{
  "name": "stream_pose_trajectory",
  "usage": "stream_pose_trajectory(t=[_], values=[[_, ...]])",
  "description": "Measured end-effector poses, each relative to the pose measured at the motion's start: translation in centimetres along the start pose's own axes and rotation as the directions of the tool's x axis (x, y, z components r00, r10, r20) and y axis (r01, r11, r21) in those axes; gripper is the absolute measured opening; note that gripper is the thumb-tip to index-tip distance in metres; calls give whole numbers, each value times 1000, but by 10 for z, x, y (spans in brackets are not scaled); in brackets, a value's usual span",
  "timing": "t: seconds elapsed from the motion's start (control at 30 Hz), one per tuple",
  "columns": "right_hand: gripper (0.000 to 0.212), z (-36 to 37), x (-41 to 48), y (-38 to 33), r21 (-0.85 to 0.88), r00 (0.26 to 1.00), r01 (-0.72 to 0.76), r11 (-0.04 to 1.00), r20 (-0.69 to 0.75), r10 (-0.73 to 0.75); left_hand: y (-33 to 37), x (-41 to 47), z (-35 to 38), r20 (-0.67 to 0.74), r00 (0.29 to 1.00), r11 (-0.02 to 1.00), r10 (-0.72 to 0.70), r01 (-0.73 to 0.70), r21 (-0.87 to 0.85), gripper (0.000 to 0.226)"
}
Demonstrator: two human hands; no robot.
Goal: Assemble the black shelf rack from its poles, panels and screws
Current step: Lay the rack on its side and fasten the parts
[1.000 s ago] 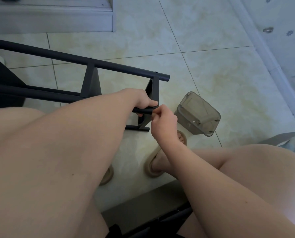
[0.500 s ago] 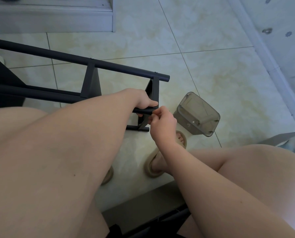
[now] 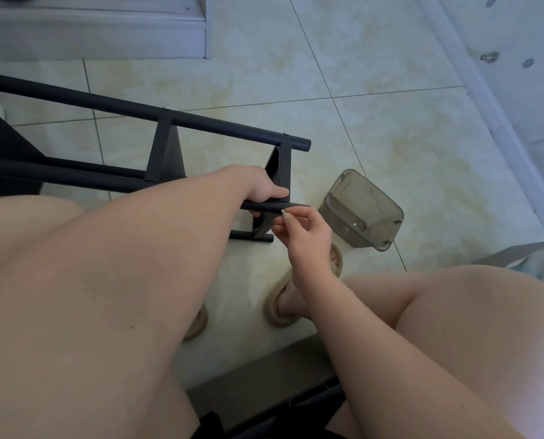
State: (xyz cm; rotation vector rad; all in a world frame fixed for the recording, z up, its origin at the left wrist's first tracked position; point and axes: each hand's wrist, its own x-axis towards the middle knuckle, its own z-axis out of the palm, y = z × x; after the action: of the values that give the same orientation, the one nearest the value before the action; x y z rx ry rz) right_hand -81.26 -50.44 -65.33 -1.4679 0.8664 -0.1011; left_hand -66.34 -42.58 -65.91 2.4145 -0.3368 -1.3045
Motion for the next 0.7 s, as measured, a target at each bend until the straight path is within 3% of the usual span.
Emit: stream_pose_trajectory(t=[0.1, 0.2, 0.37, 0.5, 0.6, 0.7], values=[[16, -2, -1, 0, 294, 984, -176, 939, 17, 179, -1, 0, 0, 7, 1000, 1000, -3, 3, -8, 52], [15, -1, 0, -2, 297, 980, -197, 934, 24, 199, -2, 0, 1, 8, 1000, 1000, 3, -3, 10, 54], [21, 2, 4, -8, -6, 998, -62, 998, -20, 62, -2, 2, 1, 4, 1000, 1000, -1, 1, 19, 54], [21, 2, 4, -5, -390, 993, 115, 914, 19, -117, -2, 4, 0, 19, 1000, 1000, -9, 9, 11, 56], [17, 3, 5, -2, -532, 979, 196, 824, 62, -193, -2, 4, 0, 24, 1000, 1000, -13, 13, 5, 56], [16, 4, 7, -3, -543, 975, 210, 813, 57, -214, 0, 5, 0, 6, 1000, 1000, -8, 8, 11, 57]])
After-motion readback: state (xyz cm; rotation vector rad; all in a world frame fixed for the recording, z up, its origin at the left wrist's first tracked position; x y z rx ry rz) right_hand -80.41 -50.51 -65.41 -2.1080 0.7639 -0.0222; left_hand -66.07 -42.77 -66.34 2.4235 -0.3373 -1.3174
